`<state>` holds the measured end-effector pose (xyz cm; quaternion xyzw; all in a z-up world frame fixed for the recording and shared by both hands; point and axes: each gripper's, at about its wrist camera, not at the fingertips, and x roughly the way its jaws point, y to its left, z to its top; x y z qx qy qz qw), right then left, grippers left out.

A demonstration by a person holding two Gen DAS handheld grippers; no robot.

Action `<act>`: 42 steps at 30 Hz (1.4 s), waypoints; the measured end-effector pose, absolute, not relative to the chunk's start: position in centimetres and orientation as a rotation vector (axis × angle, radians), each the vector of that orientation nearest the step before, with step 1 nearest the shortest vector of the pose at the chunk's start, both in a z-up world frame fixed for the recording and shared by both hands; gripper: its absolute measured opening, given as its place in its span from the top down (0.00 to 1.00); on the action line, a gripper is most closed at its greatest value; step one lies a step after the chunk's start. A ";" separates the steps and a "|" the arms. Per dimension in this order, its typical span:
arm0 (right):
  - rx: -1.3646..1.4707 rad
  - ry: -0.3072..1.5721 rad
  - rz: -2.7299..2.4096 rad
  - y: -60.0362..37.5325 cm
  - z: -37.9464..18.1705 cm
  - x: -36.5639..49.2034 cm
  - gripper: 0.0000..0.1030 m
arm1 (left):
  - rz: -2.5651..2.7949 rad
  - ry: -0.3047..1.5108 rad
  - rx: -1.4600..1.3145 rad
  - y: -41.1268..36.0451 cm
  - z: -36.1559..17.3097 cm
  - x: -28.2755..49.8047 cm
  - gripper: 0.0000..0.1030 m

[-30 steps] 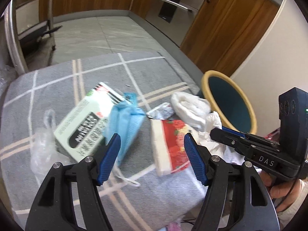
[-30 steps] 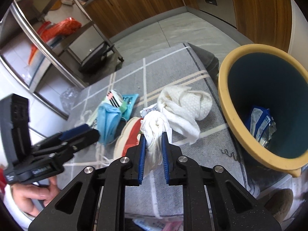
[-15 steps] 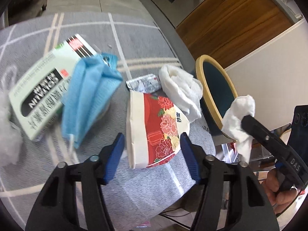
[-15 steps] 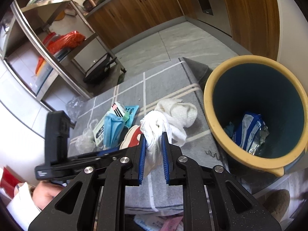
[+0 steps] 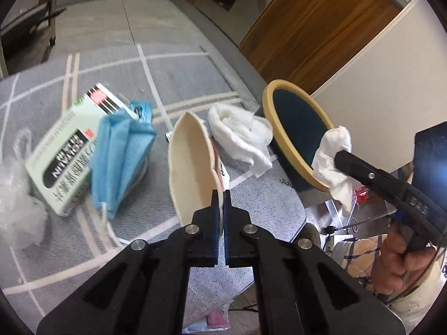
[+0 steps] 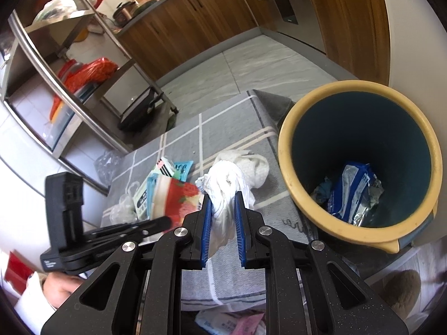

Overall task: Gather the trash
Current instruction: 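Carry the white tissue to the bin with the right gripper while left grasps a white cup, then release the white cup with the left gripper while the right gripper drops the tissue into the bin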

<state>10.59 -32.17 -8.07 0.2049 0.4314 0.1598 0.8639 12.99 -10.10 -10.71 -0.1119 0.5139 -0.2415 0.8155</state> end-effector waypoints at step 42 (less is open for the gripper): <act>0.576 0.781 0.118 -46.0 -8.0 8.0 0.83 | -0.724 0.906 -0.062 -26.4 -3.9 15.7 0.99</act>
